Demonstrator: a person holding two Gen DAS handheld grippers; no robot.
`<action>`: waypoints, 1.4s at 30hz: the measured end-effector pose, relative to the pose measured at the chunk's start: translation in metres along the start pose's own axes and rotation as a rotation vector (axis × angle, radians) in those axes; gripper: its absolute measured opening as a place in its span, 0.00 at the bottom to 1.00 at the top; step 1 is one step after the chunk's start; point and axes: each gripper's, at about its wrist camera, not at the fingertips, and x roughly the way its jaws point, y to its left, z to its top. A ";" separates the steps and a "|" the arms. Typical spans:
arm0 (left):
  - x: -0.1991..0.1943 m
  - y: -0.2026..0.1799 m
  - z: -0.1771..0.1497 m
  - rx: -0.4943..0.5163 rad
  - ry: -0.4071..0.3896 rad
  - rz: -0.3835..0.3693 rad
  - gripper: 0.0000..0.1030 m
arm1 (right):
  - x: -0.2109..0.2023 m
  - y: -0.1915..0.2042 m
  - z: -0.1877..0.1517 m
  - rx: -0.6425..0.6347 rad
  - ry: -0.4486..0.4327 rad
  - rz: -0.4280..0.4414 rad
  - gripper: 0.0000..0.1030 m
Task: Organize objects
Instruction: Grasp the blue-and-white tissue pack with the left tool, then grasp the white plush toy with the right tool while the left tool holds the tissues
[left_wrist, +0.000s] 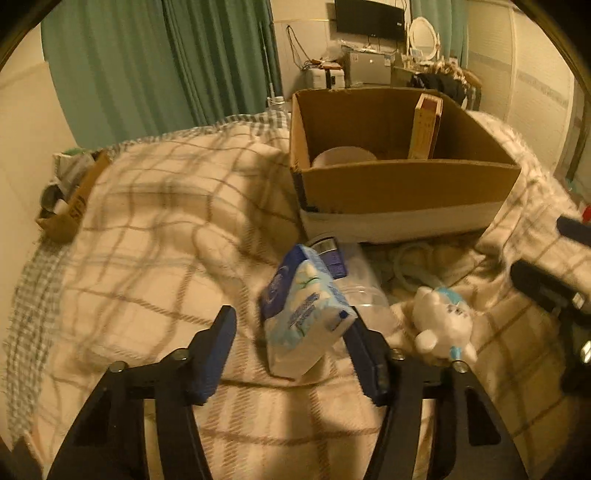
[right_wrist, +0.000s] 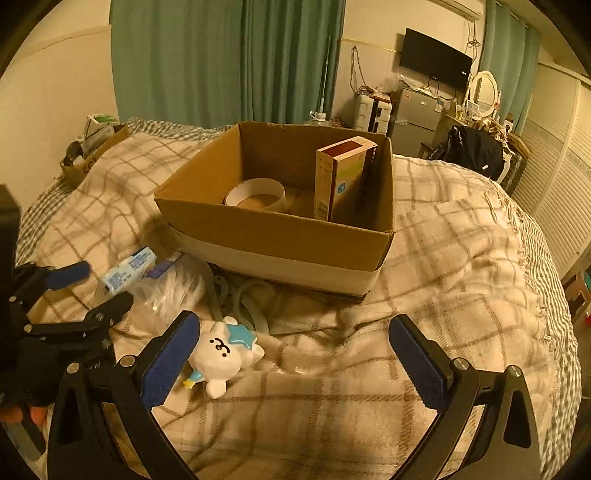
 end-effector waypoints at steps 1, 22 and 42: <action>0.000 0.000 0.000 -0.001 -0.002 -0.021 0.36 | 0.001 0.001 0.000 -0.002 0.003 0.002 0.99; -0.048 0.029 -0.011 -0.132 -0.105 -0.005 0.19 | 0.036 0.048 -0.011 -0.117 0.133 0.059 0.99; -0.050 0.024 -0.022 -0.128 -0.091 -0.009 0.19 | 0.038 0.063 -0.024 -0.132 0.185 0.026 0.52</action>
